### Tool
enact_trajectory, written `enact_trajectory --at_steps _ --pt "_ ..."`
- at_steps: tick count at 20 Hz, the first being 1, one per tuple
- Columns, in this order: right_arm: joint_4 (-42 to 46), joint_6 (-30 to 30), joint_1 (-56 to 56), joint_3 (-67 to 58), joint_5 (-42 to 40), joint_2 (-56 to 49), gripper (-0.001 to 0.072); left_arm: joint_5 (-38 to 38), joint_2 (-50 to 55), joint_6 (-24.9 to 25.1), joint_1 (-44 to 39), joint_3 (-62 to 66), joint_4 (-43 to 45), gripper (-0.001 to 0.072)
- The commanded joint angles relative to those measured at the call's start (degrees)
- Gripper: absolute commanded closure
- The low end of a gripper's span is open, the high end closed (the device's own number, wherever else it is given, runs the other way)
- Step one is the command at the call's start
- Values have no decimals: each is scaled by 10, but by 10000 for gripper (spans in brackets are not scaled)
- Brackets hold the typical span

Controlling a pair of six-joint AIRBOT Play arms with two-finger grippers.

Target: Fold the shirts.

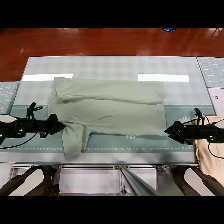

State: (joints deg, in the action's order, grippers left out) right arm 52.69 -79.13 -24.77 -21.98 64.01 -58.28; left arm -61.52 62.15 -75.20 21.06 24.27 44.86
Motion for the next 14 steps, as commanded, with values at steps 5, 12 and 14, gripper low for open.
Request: enact_trajectory --at_steps 5,12,14 --pt "-93 40 97 -53 -104 -71 677 -11 0 2 0 24 -1 691" --pt "-57 49 96 -224 -9 -85 679 -32 26 1 -3 196 -1 692" --pt "-62 49 98 -281 1 -117 679 -32 68 -8 -10 252 -1 692"
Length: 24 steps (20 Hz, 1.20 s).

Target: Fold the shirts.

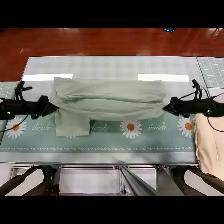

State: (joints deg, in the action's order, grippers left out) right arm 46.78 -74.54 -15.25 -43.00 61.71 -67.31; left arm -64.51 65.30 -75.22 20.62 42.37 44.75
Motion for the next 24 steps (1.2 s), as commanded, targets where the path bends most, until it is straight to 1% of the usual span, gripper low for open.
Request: enact_trajectory --at_steps 1,3,7,11,13,15,18,19,20,21,23,24 --pt "-4 3 9 -99 26 -48 679 -2 61 -15 -11 99 0 692" --pt "-4 3 24 -150 23 -92 679 -2 119 -28 -25 163 0 692" --pt "-5 -16 36 -234 11 -181 679 -21 241 -75 -45 310 0 692" --pt "-7 -17 36 -288 11 -238 679 -78 350 -89 -61 464 0 692" --pt "-7 -17 36 -306 10 -258 679 -82 391 -99 -67 525 0 691" --pt "-8 -18 36 -315 4 -275 679 -82 424 -107 -72 572 0 692" --pt "-20 -19 36 -318 -10 -299 678 -98 461 -110 -77 589 0 692" --pt "-30 -18 36 -318 -21 -307 588 -108 471 -110 -77 589 0 662" --pt "-35 -19 36 -318 -37 -312 358 -114 480 -111 -77 589 0 423" --pt "-34 -17 36 -318 -52 -313 296 -125 484 -120 -75 589 2 203" --pt "-28 -17 24 -329 -44 -305 296 -150 481 -136 -57 596 3 198" --pt "-23 -17 7 -342 -21 -297 297 -178 478 -137 -41 607 3 199"
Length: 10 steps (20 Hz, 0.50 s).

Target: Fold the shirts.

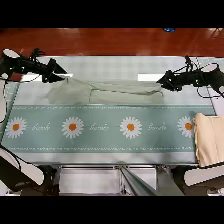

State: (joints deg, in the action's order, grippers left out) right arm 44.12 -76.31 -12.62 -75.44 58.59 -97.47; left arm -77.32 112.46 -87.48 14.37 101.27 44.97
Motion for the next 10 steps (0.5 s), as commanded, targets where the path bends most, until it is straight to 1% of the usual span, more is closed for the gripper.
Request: enact_trajectory --at_steps 1,3,4,6,7,8,9,10 --pt "7 0 -38 -31 40 14 297 -85 -2 -18 41 33 5 199" --pt "21 -6 -88 -50 100 46 297 -131 -35 -16 82 47 36 199" --pt "40 -10 -114 -49 118 68 297 -139 -65 -9 103 47 70 199" --pt "106 -25 -150 -40 139 104 297 -131 -133 8 127 47 156 199" --pt "138 -40 -156 -20 136 118 298 -120 -172 9 129 43 216 199" --pt "164 -51 -155 9 130 128 297 -93 -214 10 123 23 263 199" --pt "163 -55 -153 38 118 129 298 -50 -262 8 119 -17 275 199" --pt "141 -58 -148 71 87 129 298 -5 -310 7 113 -69 273 199"
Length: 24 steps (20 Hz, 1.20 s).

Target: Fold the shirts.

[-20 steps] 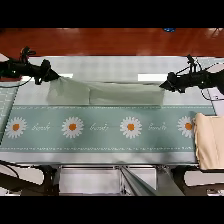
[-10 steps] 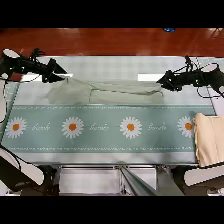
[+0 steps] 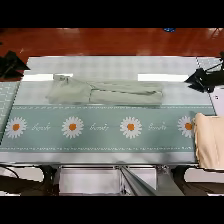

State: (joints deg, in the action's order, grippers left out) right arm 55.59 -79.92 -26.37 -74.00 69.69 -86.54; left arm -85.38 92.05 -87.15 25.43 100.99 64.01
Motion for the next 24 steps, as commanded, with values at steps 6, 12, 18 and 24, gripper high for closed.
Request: enact_trajectory --at_steps 6,12,18,24 --pt "-80 -1 67 101 -132 -19 296 306 -375 3 -122 -456 74 199" --pt "-105 0 129 62 -114 -102 295 309 -377 3 -167 -522 26 198" --pt "-147 3 175 56 -117 -146 336 310 -356 3 -168 -522 0 199" --pt "-148 45 182 -8 -51 -103 679 312 -329 21 -197 -522 -15 687"
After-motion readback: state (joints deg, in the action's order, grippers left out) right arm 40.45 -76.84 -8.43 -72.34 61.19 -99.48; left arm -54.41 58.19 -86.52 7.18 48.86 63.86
